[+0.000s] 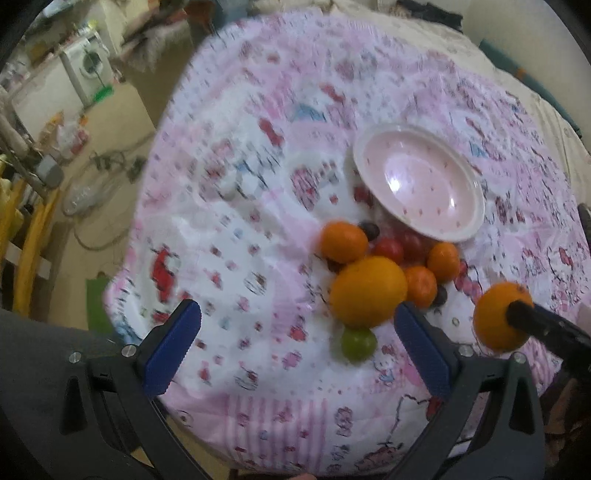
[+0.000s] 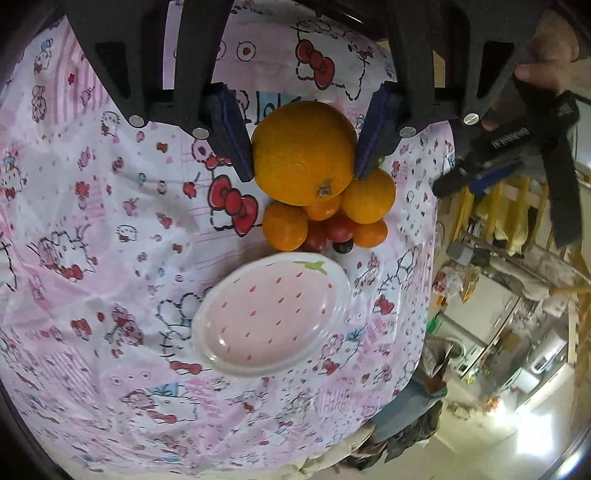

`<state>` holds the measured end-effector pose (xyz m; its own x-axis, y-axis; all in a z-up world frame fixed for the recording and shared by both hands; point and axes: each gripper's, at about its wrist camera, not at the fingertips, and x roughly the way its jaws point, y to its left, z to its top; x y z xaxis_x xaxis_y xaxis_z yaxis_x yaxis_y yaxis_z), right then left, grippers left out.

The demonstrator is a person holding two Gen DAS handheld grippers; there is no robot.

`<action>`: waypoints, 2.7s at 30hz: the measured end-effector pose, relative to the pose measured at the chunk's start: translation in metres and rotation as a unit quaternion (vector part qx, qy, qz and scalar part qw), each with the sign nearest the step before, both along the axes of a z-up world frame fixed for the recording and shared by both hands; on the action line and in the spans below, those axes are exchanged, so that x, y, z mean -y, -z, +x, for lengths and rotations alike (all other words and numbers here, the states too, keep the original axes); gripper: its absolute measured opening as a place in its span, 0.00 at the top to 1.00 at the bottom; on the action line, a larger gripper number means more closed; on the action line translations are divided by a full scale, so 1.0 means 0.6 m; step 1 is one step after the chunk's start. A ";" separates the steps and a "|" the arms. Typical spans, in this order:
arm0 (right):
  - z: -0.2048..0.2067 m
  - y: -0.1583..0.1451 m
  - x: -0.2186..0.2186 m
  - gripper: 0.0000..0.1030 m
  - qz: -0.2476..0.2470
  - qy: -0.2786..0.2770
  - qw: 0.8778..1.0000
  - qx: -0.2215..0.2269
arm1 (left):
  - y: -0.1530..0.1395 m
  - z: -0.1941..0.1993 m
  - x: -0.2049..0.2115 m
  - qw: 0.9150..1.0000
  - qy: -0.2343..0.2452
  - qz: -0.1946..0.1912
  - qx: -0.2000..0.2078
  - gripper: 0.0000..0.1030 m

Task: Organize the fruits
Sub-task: 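Grasp an orange from the pile with the left tool while the right tool grasps another orange, then carry the held orange over the white plate with the left tool while the right tool carries its orange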

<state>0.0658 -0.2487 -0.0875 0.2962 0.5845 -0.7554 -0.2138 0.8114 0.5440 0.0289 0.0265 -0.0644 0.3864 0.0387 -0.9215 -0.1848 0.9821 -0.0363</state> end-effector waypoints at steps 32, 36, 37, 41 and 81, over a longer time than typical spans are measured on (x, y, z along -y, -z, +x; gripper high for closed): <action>0.030 -0.006 0.031 0.44 0.018 0.045 0.999 -0.002 | 0.066 0.076 0.056 0.990 0.053 -0.095 -0.094 0.45; 0.031 -0.009 0.032 0.44 0.018 0.047 0.999 0.003 | 0.053 0.064 0.059 0.991 0.064 -0.085 -0.080 0.45; 0.031 -0.011 0.032 0.44 0.018 0.048 0.999 0.006 | 0.048 0.061 0.061 0.991 0.069 -0.084 -0.075 0.45; 0.026 -0.023 0.041 0.44 0.026 0.053 0.998 0.019 | 0.016 0.053 0.073 0.992 0.090 -0.073 -0.049 0.45; 0.238 -0.048 0.042 0.44 0.000 0.042 0.997 0.058 | -0.030 0.256 0.090 0.989 0.143 -0.008 0.031 0.45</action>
<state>0.2087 -0.2738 -0.0589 0.4294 0.5545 -0.7128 -0.2069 0.8287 0.5200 0.1826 -0.0274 -0.0465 0.4360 -0.0951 -0.8949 0.1042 0.9931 -0.0547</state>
